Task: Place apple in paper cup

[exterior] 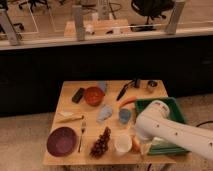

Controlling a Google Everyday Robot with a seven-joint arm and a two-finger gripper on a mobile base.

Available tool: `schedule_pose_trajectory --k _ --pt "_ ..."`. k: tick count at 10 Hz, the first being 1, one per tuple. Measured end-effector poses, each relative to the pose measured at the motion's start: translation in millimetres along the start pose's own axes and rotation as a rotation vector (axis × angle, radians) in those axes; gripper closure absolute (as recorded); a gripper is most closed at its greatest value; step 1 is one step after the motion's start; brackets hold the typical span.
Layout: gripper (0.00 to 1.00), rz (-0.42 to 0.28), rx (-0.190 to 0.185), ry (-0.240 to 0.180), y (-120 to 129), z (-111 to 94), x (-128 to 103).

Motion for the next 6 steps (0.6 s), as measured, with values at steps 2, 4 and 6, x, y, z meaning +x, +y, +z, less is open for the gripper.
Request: schedule_pose_trajectory --k 2,4,6 --pt "0.2 0.0 0.0 0.0 0.0 -0.1 0.0" --pt "0.2 0.0 0.0 0.0 0.0 0.0 0.0" --pt "0.2 0.002 0.002 -0.002 -0.8 1.4 0.6"
